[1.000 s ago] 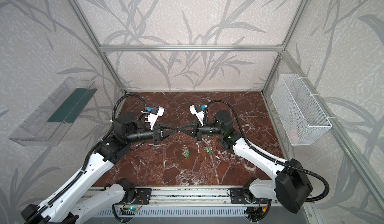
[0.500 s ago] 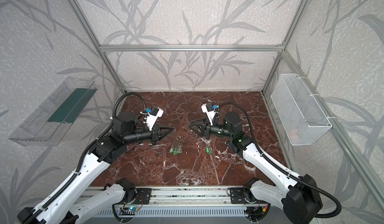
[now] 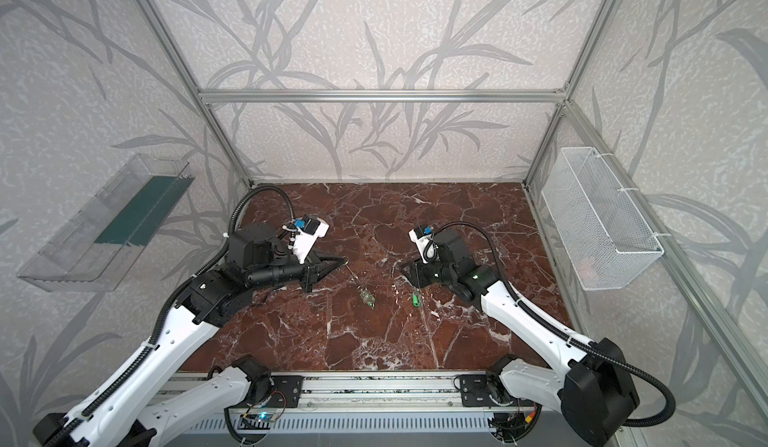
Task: Put the keys on the keyring
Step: 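Withdraw the right gripper toward the table while the left gripper lowers the plate, then lower the right gripper onto a third green-tagged key and grasp it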
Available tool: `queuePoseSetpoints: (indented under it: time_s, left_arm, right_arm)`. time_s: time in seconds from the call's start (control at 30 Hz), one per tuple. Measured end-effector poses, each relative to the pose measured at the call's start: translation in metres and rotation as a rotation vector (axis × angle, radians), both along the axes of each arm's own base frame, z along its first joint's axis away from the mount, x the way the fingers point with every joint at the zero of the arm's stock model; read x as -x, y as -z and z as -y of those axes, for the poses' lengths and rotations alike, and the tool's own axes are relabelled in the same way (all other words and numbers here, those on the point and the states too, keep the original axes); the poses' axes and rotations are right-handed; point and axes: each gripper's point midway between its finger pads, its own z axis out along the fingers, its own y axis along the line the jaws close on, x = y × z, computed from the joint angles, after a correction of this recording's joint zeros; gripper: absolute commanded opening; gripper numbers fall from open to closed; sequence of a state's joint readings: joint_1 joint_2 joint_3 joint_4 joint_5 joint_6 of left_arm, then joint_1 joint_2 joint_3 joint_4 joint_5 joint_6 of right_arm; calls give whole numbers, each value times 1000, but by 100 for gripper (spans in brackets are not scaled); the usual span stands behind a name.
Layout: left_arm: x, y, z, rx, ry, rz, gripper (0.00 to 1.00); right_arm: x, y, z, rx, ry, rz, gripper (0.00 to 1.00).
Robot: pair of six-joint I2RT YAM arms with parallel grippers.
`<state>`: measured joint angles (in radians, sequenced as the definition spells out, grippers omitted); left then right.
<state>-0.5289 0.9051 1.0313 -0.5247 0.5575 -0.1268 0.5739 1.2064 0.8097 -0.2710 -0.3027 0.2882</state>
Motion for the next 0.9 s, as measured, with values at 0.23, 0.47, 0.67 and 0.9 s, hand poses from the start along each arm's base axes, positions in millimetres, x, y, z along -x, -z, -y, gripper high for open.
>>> queuePoseSetpoints:
  time_s: [0.23, 0.47, 0.67, 0.9]
  left_arm:
    - [3, -3, -2, 6, -1, 14, 0]
    - [4, 0, -2, 6, 1, 10, 0]
    - [6, 0, -3, 7, 4, 9, 0]
    - [8, 0, -1, 14, 18, 6, 0]
  right_arm:
    - [5, 68, 24, 251, 40, -193, 38]
    - [-12, 90, 23, 344, 48, -313, 32]
    - [-19, 110, 26, 361, 57, -407, 31]
    - [-20, 130, 22, 374, 37, -490, 28]
